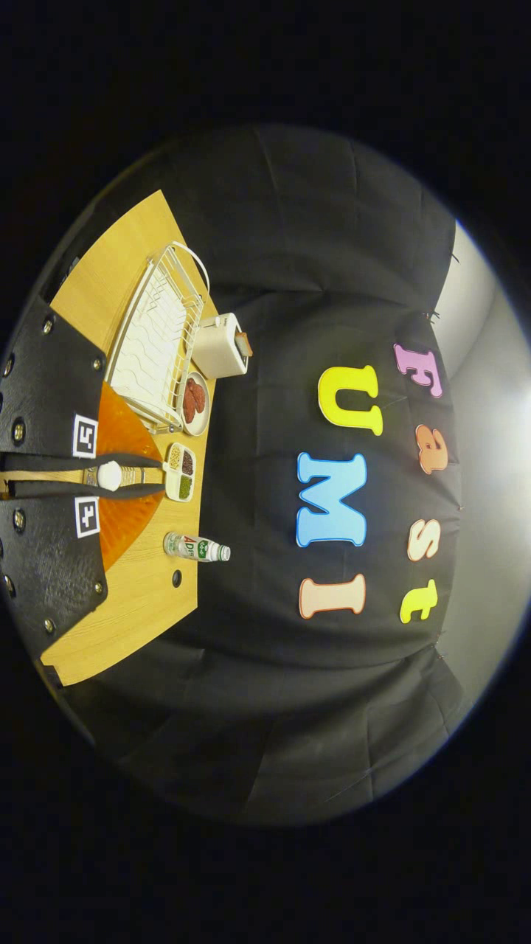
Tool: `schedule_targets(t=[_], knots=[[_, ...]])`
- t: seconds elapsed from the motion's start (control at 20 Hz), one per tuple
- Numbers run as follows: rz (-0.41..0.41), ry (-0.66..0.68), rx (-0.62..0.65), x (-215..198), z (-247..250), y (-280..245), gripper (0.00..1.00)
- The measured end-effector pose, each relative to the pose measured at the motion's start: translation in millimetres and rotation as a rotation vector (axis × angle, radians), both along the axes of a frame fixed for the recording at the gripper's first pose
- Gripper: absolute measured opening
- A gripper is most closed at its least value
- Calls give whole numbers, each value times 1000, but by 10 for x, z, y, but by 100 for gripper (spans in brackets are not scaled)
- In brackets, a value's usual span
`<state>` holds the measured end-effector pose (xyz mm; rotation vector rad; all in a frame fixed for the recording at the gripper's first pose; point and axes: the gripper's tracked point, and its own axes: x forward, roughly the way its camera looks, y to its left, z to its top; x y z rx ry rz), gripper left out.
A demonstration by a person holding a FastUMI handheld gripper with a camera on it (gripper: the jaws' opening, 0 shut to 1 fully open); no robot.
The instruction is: Take the plate from the dish rack, then take the spoon from the basket and place it into the plate.
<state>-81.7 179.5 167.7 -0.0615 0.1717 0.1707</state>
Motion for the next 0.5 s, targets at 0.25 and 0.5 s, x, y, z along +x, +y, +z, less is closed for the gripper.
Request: schedule_targets(t=[0.25,0.5], knots=[[65,57,-3,10,-207,291,5],[148,154,-12,65,-530,618,5]])
